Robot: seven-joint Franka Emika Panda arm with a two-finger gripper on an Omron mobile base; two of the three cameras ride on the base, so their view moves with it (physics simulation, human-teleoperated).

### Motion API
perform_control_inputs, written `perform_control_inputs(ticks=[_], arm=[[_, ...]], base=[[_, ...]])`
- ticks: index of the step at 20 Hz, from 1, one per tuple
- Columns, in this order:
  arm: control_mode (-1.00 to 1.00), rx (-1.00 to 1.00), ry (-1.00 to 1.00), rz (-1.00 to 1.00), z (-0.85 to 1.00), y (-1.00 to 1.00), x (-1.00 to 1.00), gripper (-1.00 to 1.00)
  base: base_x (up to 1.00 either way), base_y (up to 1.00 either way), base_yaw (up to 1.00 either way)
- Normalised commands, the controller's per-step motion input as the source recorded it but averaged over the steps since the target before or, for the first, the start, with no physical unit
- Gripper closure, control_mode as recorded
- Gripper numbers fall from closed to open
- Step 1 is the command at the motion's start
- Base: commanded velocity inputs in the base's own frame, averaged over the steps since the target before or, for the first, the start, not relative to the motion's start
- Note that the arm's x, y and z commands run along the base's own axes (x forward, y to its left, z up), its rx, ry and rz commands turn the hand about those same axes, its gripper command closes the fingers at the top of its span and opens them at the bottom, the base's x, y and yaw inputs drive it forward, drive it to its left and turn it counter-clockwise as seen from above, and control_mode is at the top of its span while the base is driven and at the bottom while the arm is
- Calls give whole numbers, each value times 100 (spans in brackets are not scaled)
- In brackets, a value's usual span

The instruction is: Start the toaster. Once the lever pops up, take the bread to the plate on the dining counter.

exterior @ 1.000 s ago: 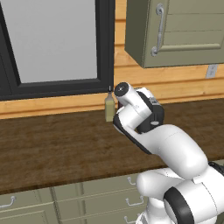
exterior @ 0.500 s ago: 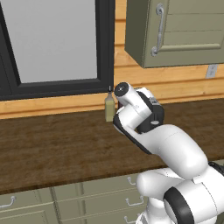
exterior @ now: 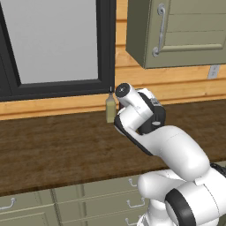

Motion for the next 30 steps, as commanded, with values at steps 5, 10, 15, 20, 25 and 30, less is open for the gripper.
perform_control_inputs(ticks=[5,10,15,20,25,30], arm=[[-100,0,0,0,0,0,0,100],[-100,0,0,0,0,0,0,100],[-100,0,0,0,0,0,0,100],[-100,0,0,0,0,0,0,100],[-100,0,0,0,0,0,0,100],[-100,0,0,0,0,0,0,100]], base=[[0,0,0],[0,0,0],[0,0,0],[0,0,0],[0,0,0],[0,0,0]])
